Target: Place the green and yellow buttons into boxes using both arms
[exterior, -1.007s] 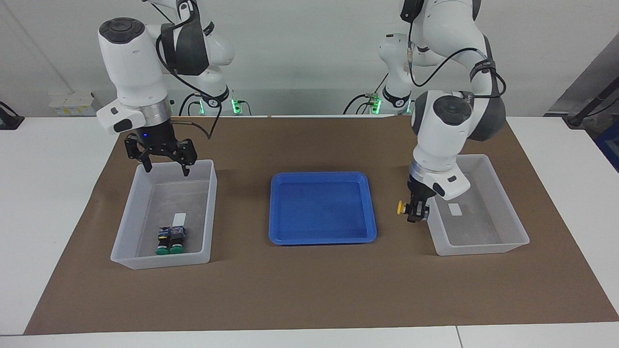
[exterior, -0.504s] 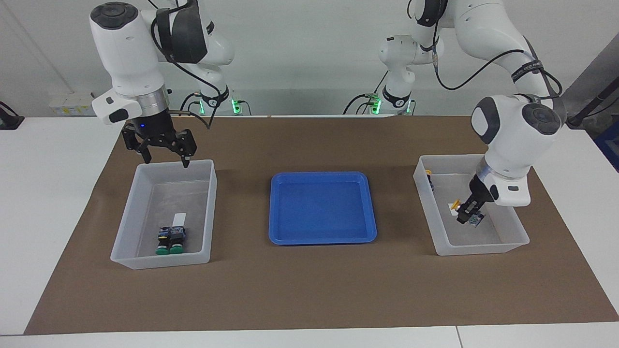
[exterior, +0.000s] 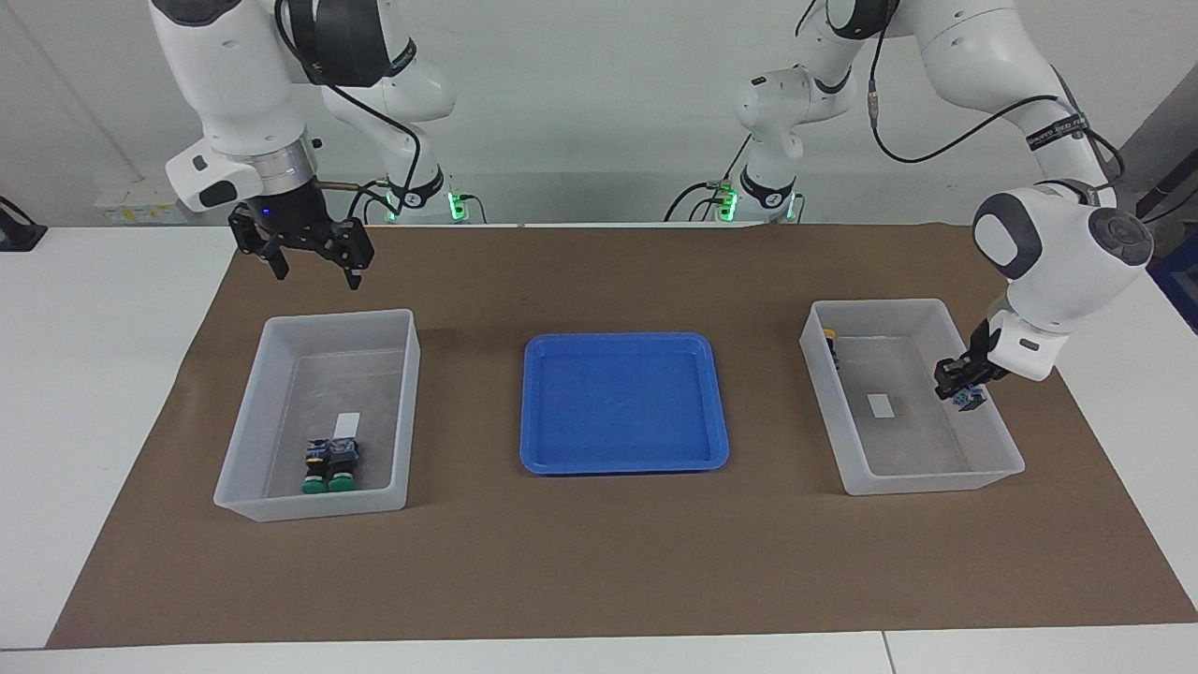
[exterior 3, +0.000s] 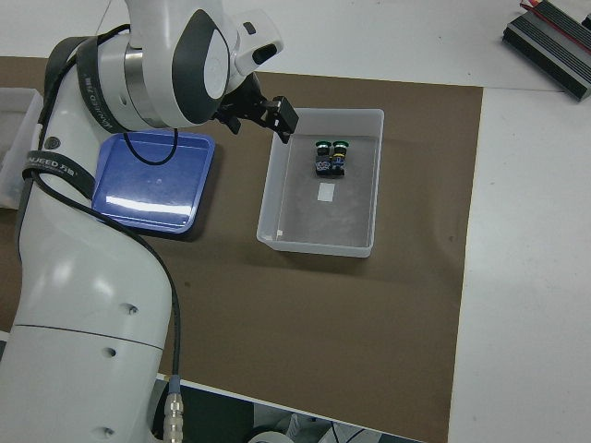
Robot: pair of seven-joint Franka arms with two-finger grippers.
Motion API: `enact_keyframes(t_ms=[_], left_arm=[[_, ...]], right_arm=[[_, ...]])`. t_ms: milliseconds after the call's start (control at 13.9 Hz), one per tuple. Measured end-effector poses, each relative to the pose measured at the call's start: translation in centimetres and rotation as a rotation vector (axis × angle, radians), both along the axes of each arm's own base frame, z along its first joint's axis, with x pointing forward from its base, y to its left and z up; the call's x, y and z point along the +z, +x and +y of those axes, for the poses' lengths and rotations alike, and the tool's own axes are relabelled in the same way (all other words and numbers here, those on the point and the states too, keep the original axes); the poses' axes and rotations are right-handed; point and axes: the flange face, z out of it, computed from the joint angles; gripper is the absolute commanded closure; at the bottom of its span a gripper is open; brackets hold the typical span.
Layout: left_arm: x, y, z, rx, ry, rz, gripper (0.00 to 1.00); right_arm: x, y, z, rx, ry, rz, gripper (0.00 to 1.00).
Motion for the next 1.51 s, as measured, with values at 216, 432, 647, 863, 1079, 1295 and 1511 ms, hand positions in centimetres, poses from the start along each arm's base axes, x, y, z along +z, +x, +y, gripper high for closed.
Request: enact_keyframes(t_ms=[216, 432, 647, 863, 1079, 1295, 1511], left_arm=[[0.1, -0.7, 0.0, -0.014, 0.002, 0.0, 0.19], [1.3, -0.6, -1.0, -0.036, 0.008, -0.011, 0.17], [4.2, -0.1, -2.3, -0.059, 0.007, 0.0, 0.17], [9.6, 0.5, -4.7, -0.098, 0.006, 0.01, 0.17], [14.3, 0.7, -7.3, -0.138, 0.009, -0.009, 0.17], [17.0, 0.1, -8.8, -0.162, 0.013, -0.042, 0.12], [19.4, -1.3, -10.2, -0.184, 0.013, -0.051, 0.0]], right_arm=[[-0.1, 0.0, -0.6, 0.029, -0.002, 0.011, 0.0], [-0.2, -0.1, -0.7, 0.036, -0.002, 0.018, 0.0], [-0.4, -0.3, -0.3, 0.034, 0.03, 0.034, 0.0], [-0.4, -0.3, -0.2, 0.035, 0.035, 0.034, 0.0], [-0.4, -0.3, -0.2, 0.036, 0.035, 0.034, 0.0], [-0.4, -0.3, -0.3, 0.033, 0.035, 0.034, 0.0], [-0.4, -0.3, -0.3, 0.033, 0.035, 0.034, 0.0]])
